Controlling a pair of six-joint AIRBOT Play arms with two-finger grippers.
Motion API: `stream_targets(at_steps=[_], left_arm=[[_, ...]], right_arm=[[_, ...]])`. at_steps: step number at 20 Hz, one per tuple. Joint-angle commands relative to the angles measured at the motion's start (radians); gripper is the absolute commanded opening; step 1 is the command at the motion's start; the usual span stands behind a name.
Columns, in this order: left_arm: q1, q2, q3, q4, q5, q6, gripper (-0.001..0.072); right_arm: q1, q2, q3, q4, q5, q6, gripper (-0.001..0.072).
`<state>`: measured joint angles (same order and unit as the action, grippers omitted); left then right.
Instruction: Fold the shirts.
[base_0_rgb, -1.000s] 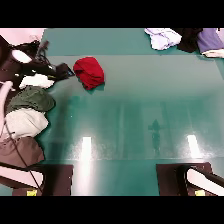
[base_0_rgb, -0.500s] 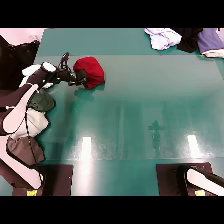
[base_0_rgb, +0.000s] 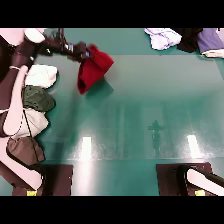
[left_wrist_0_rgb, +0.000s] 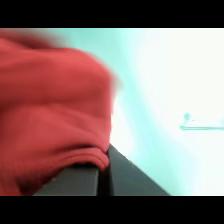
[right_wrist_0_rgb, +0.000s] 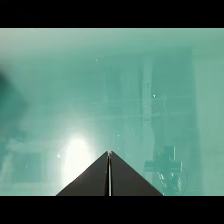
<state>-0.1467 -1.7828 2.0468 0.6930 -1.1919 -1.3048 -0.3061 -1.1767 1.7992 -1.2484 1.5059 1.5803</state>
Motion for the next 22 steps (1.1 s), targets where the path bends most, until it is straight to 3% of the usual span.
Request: stream_targets(at_steps=[1, 6, 10, 13, 17, 19, 20, 21, 22], left_arm=[[-0.069, 0.151, 0.113, -0.021, -0.064, 0.007, 0.0025], [-0.243, 0.402, 0.113, -0.028, -0.017, 0.061, 0.0026], [-0.361, 0.464, 0.077, -0.019, -0.016, 0.101, 0.0026], [-0.371, 0.463, -0.139, 0.003, -0.081, 0.101, 0.0026], [-0.362, 0.437, -0.457, 0.254, -0.038, 0.078, 0.0027], [-0.335, 0.390, -0.540, 0.277, -0.023, 0.042, 0.0029], [-0.315, 0.364, -0.549, 0.275, -0.032, 0.026, 0.0186], [-0.289, 0.346, -0.549, 0.272, -0.048, -0.004, 0.0569], [-0.258, 0.341, -0.549, 0.269, -0.062, -0.040, 0.0690]], right_arm=[[0.001, 0.000, 0.000, 0.001, -0.003, 0.000, 0.0015], [0.001, 0.000, 0.001, 0.002, -0.013, 0.000, 0.0015], [0.001, 0.005, 0.001, 0.002, -0.011, 0.000, 0.0015], [0.001, 0.022, 0.000, 0.001, -0.003, 0.000, 0.0015], [0.001, 0.061, 0.000, 0.000, -0.003, -0.001, 0.0015], [0.001, 0.071, 0.000, 0.000, -0.002, -0.001, 0.0015], [0.001, 0.071, 0.000, 0.000, 0.005, -0.001, 0.0015], [0.001, 0.070, 0.000, 0.000, 0.018, -0.001, 0.0015], [0.001, 0.069, 0.000, 0.000, 0.028, -0.001, 0.0015]])
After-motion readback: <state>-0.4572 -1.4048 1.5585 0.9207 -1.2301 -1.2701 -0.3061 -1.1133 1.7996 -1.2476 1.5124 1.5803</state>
